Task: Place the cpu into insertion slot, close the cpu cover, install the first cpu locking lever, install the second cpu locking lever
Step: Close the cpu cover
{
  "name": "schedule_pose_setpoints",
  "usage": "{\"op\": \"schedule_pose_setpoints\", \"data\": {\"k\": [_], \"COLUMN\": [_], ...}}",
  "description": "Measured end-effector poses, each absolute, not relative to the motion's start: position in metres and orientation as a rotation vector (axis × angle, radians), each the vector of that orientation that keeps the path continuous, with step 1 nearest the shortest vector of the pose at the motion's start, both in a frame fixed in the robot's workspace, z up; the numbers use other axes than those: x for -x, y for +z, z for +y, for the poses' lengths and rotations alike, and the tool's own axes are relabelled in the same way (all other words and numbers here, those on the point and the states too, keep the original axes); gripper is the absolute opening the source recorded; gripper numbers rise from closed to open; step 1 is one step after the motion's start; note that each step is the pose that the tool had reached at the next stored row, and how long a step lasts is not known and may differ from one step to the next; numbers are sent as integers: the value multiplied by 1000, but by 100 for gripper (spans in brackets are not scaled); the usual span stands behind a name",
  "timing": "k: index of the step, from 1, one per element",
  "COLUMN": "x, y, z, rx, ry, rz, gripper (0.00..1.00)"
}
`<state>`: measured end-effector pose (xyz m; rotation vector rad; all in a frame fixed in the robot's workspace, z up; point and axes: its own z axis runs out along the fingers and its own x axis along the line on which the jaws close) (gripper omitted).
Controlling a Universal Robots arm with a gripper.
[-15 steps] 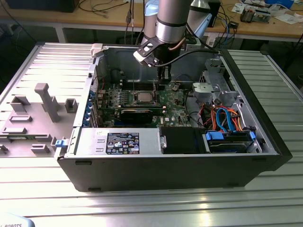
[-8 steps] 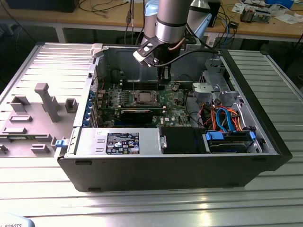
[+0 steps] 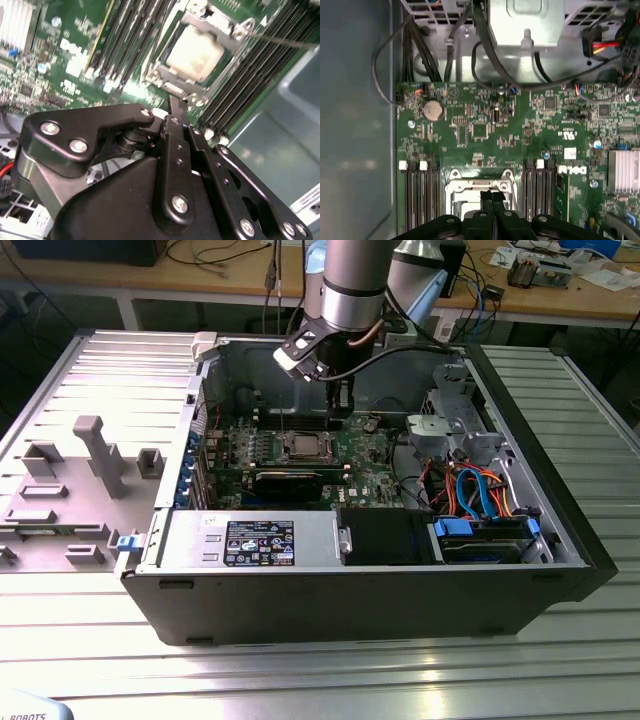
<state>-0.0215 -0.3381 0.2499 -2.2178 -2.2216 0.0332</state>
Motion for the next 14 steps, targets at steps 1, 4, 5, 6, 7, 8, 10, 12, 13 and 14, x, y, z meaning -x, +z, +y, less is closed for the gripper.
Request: {"op": "schedule_pose_setpoints", "data": {"k": [1,4,5,6,7,8,10,12,13,14], "x": [24,30,30,30,30,30,30,30,30,30], "y": [250,249,249,249,249,249,249,249,249,249], "z": [-338,-338,-338,-338,-338,-338,-338,-338,-338,-338], "rx": [2218,2218,2218,2218,2218,2218,2218,2218,2218,2218], "ry": [33,33,33,34,33,33,33,33,33,33], "rz": [-2222,-2222,-2222,-2222,-2222,-2222,-2222,-2222,-2222,-2222], "gripper": [11,11,11,11,11,11,11,11,11,11]}}
